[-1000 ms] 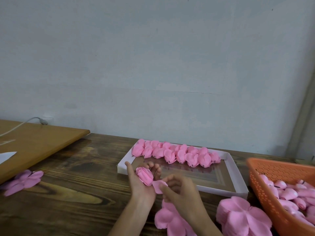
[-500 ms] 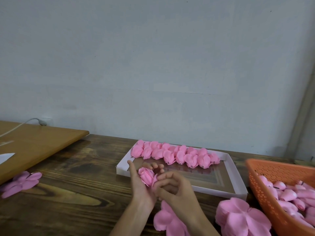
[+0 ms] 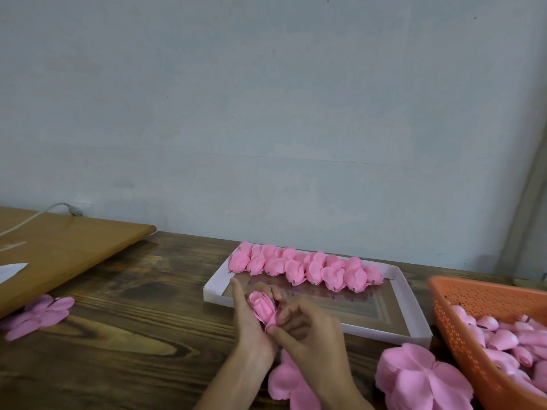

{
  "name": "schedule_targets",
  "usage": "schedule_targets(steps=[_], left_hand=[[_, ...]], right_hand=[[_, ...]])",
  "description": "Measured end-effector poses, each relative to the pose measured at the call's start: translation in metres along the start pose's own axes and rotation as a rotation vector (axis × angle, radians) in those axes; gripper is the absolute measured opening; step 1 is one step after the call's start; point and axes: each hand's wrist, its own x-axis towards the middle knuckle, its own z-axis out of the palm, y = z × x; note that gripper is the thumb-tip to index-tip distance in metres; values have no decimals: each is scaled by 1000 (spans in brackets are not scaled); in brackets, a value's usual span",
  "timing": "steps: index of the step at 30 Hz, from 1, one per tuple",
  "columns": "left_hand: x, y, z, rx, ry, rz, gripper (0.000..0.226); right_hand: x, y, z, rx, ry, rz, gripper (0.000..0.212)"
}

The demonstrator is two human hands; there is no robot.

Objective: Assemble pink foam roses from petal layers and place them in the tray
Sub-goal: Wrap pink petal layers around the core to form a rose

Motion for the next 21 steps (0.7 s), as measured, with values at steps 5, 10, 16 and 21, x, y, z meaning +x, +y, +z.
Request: schedule_targets(steps=[5, 10, 16, 21], left_hand=[[-3, -1, -1, 5, -64, -44, 76], [-6, 2, 4, -52, -48, -74, 76], [-6, 3, 4, -11, -102, -8, 76], [-5, 4, 2, 60, -143, 35, 72]], right_hand=[[-1, -1, 3, 28, 91, -94, 31], [-3, -2, 5, 47, 122, -196, 34], [-5, -1, 8, 4, 137, -246, 29], [-6, -2, 9, -9, 140, -246, 31]])
